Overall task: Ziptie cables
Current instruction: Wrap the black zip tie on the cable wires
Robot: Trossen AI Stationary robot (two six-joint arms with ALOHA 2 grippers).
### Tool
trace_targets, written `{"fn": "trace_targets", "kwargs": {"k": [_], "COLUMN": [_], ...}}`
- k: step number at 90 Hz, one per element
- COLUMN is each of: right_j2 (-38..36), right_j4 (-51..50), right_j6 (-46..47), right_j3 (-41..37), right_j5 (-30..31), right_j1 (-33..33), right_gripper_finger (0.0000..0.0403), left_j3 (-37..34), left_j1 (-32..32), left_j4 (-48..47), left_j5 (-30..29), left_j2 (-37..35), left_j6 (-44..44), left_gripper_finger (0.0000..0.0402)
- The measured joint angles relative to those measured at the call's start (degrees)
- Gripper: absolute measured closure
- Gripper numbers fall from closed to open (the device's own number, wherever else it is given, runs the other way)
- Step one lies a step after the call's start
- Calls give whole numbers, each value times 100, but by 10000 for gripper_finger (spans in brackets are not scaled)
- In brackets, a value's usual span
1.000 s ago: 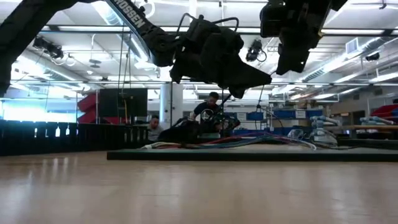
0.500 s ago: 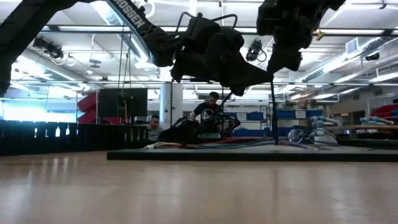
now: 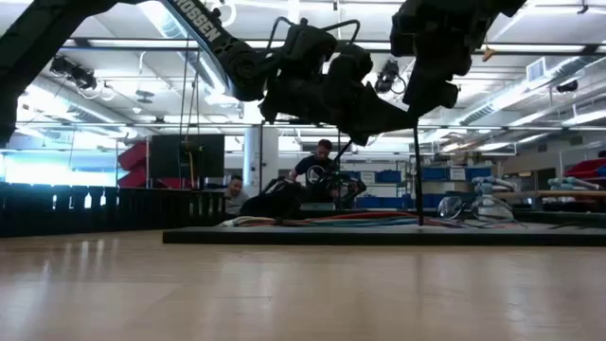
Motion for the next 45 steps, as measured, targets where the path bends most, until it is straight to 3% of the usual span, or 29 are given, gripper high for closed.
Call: {"fn": "trace_targets", "kwargs": {"k": [18,45], "right_j2": [-12,-12], "right_j4": [1,-25], "right_j6": [-333,-449], "right_j3": [0,0], "right_j5": [517,440], "right_j1": [4,2], "right_gripper_finger": [203,322], "left_j3": [0,0], "left_j1": [6,7], "left_j4": [-24,-37], "left_j5": [-31,-43], "left_j2": [-2,-2], "left_j6": [0,0], "left_gripper_finger": [401,401]}}
